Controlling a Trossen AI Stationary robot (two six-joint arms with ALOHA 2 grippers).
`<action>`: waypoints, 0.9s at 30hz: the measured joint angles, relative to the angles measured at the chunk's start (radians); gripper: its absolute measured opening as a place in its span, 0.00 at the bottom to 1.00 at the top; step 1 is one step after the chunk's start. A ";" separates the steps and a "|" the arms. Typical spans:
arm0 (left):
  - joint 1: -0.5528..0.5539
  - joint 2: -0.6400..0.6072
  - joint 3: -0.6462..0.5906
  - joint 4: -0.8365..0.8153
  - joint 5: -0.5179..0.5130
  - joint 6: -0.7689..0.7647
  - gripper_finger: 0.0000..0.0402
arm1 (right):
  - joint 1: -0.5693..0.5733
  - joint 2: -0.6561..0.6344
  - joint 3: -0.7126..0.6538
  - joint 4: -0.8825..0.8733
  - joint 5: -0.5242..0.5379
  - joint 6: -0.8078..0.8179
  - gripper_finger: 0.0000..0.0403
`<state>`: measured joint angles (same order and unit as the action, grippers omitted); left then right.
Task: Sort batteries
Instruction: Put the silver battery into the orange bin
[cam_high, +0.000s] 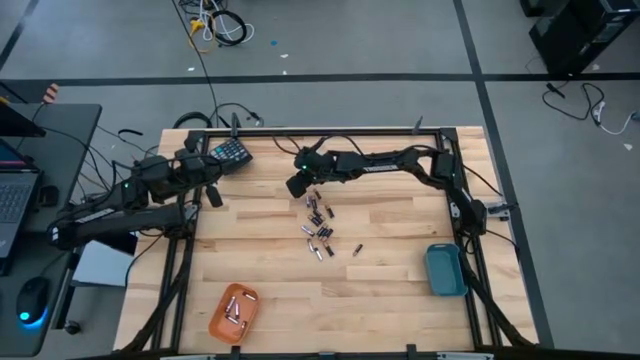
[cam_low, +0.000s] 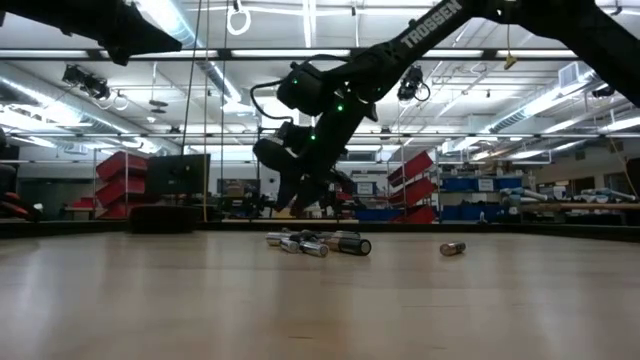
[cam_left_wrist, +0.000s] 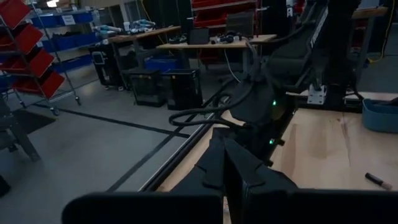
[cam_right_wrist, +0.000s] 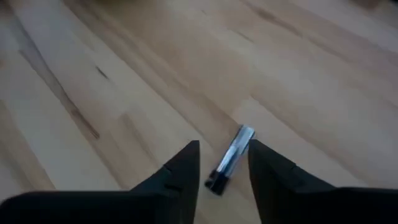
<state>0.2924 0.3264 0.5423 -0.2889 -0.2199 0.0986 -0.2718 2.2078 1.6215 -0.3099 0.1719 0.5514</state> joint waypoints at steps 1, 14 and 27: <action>0.000 0.000 0.000 -0.003 0.000 0.002 0.00 | 0.000 0.000 0.000 -0.006 -0.003 0.006 0.33; 0.000 0.000 0.000 -0.020 0.000 0.002 0.00 | -0.025 0.000 0.000 -0.225 0.048 0.034 0.41; 0.000 0.000 0.000 -0.025 0.000 0.002 0.00 | -0.052 0.000 -0.047 -0.203 0.047 -0.025 0.40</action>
<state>0.2924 0.3267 0.5419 -0.3138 -0.2199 0.1005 -0.3234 2.2074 1.5750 -0.5125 0.2187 0.5264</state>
